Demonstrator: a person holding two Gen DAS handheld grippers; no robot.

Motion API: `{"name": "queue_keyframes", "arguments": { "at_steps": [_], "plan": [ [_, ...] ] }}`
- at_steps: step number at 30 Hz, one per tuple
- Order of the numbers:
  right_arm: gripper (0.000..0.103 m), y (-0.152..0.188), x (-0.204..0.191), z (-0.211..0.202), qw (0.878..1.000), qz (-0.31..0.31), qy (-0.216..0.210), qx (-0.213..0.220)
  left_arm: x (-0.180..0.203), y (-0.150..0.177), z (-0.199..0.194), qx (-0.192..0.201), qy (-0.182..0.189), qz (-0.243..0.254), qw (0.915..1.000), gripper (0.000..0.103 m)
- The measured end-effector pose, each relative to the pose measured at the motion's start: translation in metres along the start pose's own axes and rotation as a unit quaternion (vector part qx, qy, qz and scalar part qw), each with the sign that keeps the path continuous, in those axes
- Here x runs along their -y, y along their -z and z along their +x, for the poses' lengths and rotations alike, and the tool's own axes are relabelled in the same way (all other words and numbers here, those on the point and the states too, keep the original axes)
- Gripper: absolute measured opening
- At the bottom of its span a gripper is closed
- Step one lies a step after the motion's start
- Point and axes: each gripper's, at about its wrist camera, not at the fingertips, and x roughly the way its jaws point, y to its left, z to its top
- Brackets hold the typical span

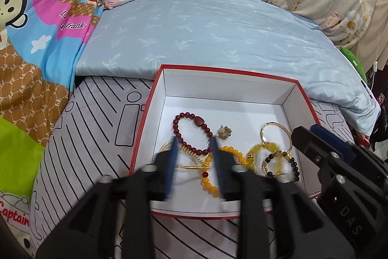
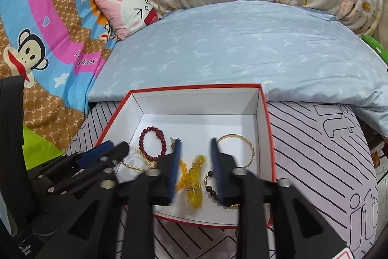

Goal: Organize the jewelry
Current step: 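Carry both bracelets into the red box and open both grippers, then move both grippers back toward the silver watch and dark bead strand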

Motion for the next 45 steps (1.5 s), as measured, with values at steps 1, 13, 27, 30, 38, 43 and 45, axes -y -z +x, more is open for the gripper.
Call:
{"name": "queue_keyframes", "arguments": {
  "at_steps": [1,13,27,30,38,43,45],
  "plan": [
    [0.038,0.001,0.0,-0.003,1.0,-0.001,0.004,0.007,0.001,0.002,-0.002,0.005,-0.004,0.003,1.0,0.038],
    [0.04,0.025,0.007,-0.032,1.0,0.01,0.016,0.014,0.001,0.021,-0.017,0.016,-0.003,0.003,0.9999,0.038],
    [0.04,0.06,0.003,-0.05,1.0,0.003,0.022,-0.001,0.002,0.048,-0.038,0.043,-0.011,0.017,0.9989,0.038],
    [0.04,0.069,0.005,-0.052,1.0,0.005,0.023,-0.007,0.004,0.056,-0.045,0.049,-0.014,0.023,0.9984,0.038],
    [0.04,0.094,0.003,-0.064,1.0,0.001,0.02,-0.022,0.007,0.084,-0.061,0.037,0.002,0.033,0.9988,0.038],
    [0.04,0.11,0.002,-0.071,0.999,0.001,0.022,-0.031,0.001,0.105,-0.052,0.011,0.004,0.025,0.9996,0.038],
    [0.04,0.116,0.002,-0.073,0.999,0.002,0.024,-0.035,-0.003,0.112,-0.049,0.009,0.0,0.018,0.9998,0.038]
  ]
}}
